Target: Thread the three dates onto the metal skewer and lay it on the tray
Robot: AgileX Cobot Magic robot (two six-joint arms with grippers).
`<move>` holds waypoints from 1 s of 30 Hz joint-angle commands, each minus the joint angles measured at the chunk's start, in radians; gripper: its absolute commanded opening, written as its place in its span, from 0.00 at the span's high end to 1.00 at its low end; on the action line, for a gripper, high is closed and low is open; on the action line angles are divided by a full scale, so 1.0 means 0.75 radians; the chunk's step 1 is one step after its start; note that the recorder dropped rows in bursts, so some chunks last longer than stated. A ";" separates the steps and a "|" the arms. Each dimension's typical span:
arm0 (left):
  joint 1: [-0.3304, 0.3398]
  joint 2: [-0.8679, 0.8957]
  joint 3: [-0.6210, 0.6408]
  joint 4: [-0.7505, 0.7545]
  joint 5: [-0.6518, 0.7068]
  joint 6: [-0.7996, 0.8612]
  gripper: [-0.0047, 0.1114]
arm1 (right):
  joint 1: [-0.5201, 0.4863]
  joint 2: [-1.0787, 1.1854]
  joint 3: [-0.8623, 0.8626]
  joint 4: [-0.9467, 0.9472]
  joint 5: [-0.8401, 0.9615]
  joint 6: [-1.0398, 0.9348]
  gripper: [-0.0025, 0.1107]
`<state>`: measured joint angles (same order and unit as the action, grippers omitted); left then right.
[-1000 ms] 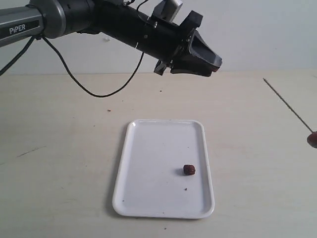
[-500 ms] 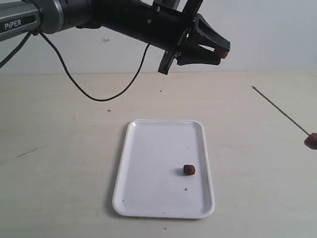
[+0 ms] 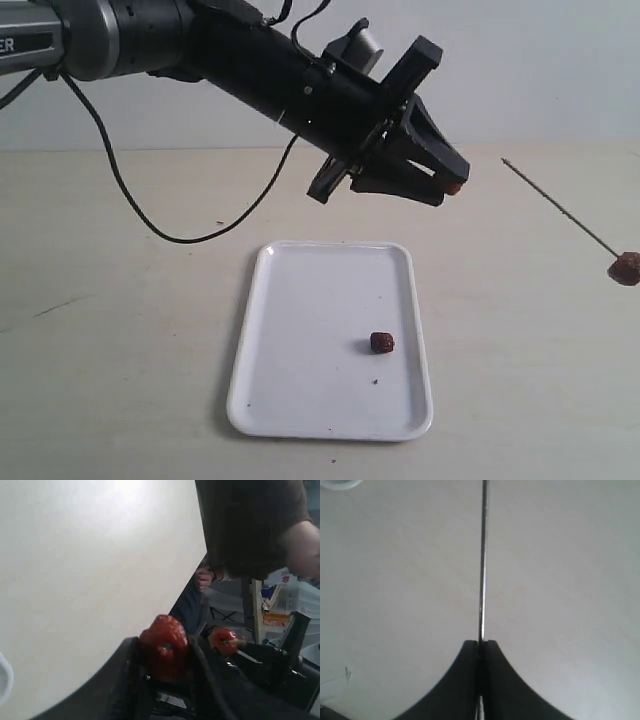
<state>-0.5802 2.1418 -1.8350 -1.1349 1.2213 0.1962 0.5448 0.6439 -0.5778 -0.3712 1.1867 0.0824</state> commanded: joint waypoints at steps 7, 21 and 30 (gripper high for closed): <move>0.000 -0.064 0.001 -0.061 0.000 0.008 0.68 | 0.002 -0.002 0.002 0.073 -0.036 -0.075 0.98; 0.000 -0.097 0.001 -0.072 0.000 0.001 0.68 | 0.002 0.044 0.002 0.012 -0.090 -0.044 0.98; 0.000 -0.097 0.001 -0.072 0.000 -0.001 0.68 | 0.002 0.091 0.002 -0.033 -0.102 0.024 0.98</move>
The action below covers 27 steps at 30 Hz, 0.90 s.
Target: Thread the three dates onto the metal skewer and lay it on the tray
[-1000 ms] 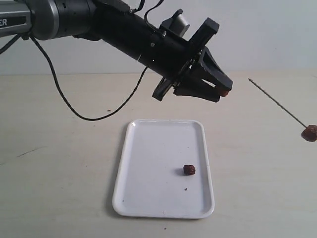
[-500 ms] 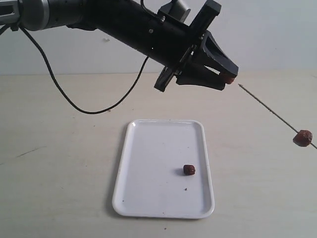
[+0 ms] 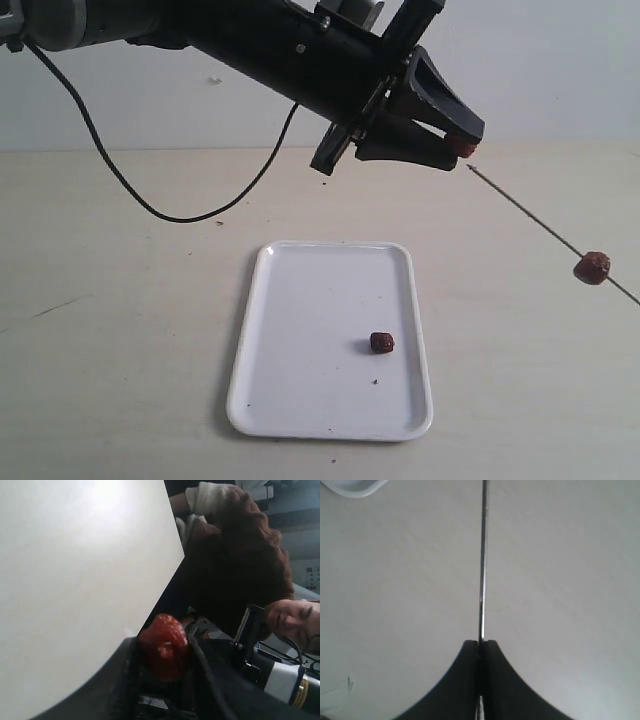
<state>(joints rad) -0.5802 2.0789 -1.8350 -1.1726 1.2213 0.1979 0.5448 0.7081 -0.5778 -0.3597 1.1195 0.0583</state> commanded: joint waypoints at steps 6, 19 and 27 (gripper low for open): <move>0.000 -0.013 0.001 -0.019 0.000 -0.011 0.68 | 0.002 0.005 0.002 -0.071 0.012 0.101 0.98; 0.000 -0.013 0.001 0.006 0.000 -0.026 0.68 | 0.002 0.005 0.002 0.020 -0.009 0.053 0.98; 0.000 -0.013 0.001 0.014 0.000 -0.030 0.68 | 0.002 0.003 0.002 0.023 -0.029 0.053 0.98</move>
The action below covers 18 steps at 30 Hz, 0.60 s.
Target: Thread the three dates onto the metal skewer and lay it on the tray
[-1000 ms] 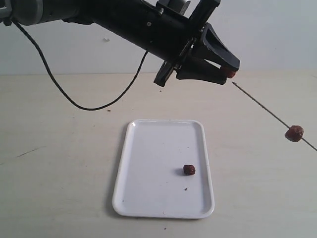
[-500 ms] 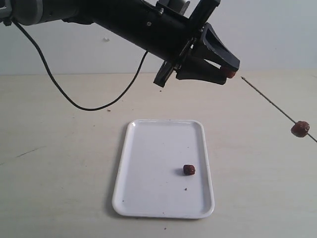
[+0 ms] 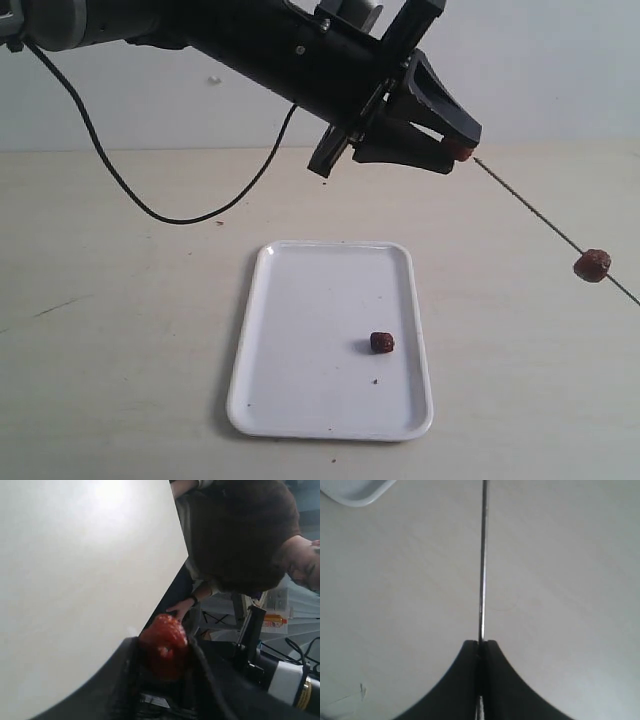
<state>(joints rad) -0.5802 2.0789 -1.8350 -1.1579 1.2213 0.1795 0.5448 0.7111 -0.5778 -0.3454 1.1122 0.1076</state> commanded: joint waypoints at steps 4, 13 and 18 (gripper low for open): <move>0.000 -0.013 0.001 -0.005 0.000 -0.011 0.68 | 0.002 -0.024 0.002 0.010 -0.022 -0.013 0.98; 0.000 -0.013 0.001 -0.008 0.000 -0.011 0.68 | 0.002 -0.055 0.002 0.040 -0.042 -0.050 0.98; 0.000 -0.013 0.001 -0.013 0.000 -0.011 0.68 | 0.002 -0.055 0.002 0.054 -0.055 -0.074 0.98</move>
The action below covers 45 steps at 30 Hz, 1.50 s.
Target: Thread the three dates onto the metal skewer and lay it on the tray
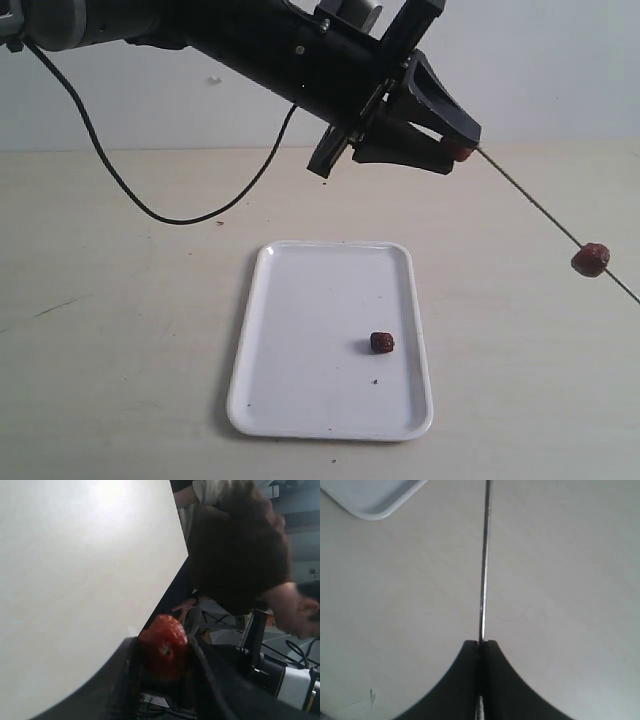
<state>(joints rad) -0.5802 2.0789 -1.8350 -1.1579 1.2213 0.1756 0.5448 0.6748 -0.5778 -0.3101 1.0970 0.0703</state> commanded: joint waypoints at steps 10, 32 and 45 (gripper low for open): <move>0.000 -0.013 0.001 -0.013 0.000 -0.006 0.68 | 0.002 -0.015 0.002 -0.054 0.009 0.046 0.98; 0.003 -0.013 0.001 -0.024 0.000 -0.003 0.68 | 0.002 -0.013 0.002 0.030 -0.036 0.011 0.98; 0.020 -0.013 0.001 -0.024 0.000 0.003 0.68 | 0.002 -0.016 0.002 0.021 0.005 0.047 0.98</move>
<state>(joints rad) -0.5763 2.0789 -1.8350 -1.1579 1.2213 0.1756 0.5448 0.6727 -0.5778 -0.2882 1.1004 0.1007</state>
